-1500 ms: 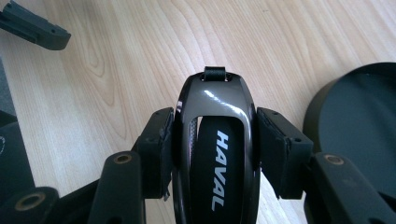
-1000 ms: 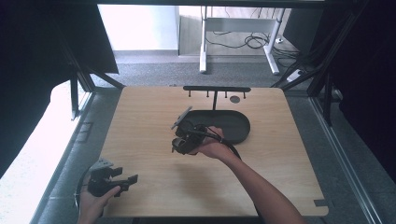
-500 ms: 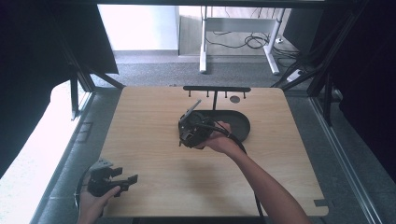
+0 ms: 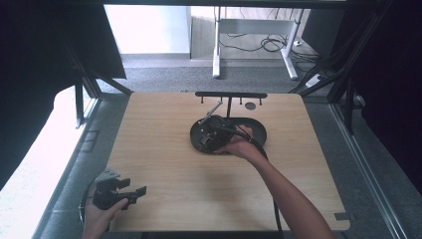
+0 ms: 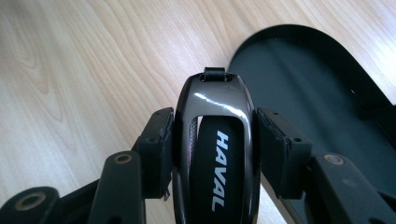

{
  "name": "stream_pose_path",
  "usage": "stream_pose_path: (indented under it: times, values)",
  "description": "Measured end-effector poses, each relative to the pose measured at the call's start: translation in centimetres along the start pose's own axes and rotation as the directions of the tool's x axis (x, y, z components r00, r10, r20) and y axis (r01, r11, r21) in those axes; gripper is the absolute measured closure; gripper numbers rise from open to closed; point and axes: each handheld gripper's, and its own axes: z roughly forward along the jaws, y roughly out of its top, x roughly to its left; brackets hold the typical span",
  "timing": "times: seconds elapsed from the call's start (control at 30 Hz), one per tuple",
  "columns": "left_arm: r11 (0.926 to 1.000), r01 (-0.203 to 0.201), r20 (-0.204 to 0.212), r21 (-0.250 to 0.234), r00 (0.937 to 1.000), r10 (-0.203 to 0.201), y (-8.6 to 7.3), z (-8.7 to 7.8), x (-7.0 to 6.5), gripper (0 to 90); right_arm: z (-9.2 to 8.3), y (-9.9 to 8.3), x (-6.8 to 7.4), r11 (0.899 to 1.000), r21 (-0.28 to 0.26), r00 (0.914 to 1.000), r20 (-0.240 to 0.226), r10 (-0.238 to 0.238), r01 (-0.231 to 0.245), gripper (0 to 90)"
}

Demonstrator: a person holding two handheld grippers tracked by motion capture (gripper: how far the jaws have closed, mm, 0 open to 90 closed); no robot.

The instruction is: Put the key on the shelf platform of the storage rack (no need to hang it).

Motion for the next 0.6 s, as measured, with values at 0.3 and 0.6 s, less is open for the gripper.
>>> stream_pose_path:
  times: [0.3,0.6]
  values:
    - [1.0,0.002,0.0,-0.001,1.0,-0.002,0.0,0.0,0.1,21.9,0.2,-0.6,-1.7,1.0,0.007,0.9995,0.009,0.029,-0.029,49.5]
    - [1.0,0.002,0.002,-0.002,1.0,-0.002,0.0,0.0,0.0,21.9,0.5,-0.9,-2.8,0.999,0.014,0.9991,0.009,0.042,-0.042,49.5]
